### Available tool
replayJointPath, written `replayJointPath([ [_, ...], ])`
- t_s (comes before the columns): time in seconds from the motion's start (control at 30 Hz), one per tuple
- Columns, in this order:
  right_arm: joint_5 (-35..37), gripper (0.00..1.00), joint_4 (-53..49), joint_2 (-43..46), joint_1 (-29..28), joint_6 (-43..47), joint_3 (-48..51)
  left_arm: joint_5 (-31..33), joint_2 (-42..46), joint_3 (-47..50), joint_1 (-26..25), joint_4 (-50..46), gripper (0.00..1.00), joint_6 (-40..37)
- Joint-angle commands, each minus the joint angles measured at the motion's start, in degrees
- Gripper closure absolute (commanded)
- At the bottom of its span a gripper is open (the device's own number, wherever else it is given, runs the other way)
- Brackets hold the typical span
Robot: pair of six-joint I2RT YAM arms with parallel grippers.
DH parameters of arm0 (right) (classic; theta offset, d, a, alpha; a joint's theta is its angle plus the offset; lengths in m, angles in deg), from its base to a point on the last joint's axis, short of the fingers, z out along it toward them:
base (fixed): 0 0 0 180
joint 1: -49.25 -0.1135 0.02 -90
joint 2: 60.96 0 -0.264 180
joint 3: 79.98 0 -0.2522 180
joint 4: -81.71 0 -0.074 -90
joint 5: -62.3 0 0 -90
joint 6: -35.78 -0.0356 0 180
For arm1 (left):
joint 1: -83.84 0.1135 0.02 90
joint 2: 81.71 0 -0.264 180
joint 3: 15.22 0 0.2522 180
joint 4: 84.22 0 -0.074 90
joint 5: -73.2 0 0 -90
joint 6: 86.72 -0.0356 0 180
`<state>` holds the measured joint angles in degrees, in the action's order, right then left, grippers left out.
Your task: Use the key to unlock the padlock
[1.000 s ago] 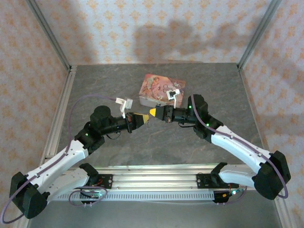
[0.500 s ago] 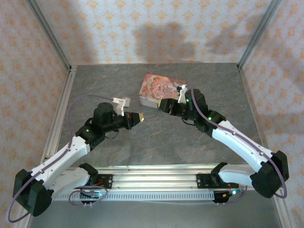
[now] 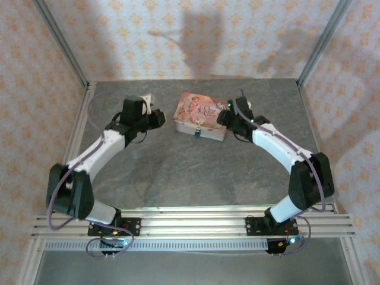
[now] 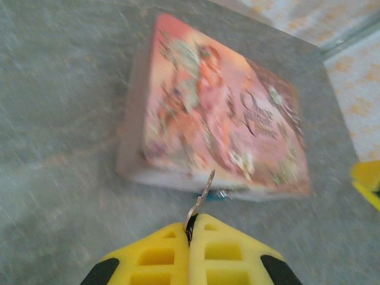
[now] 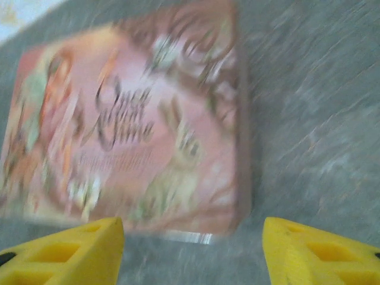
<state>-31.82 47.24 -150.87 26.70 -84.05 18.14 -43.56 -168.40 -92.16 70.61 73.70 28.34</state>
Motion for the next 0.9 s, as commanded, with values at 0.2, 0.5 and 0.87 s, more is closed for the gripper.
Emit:
replayJointPath([
  [0.2,-7.1,0.34,-4.5,-15.5,2.9,1.6,-11.6,2.2,-29.3,-29.0,2.2,-10.1,1.0,-6.9],
  [0.5,-11.0,0.37,-8.1,-21.9,2.8,6.6,-15.0,2.5,-34.1,-29.7,-0.2,-9.3,1.0,-7.2],
  [0.87,-14.8,0.43,-4.4,-14.0,-3.0,4.8,-2.8,4.7,-18.2,-6.4,-3.8,-0.8,1.0,-4.2],
])
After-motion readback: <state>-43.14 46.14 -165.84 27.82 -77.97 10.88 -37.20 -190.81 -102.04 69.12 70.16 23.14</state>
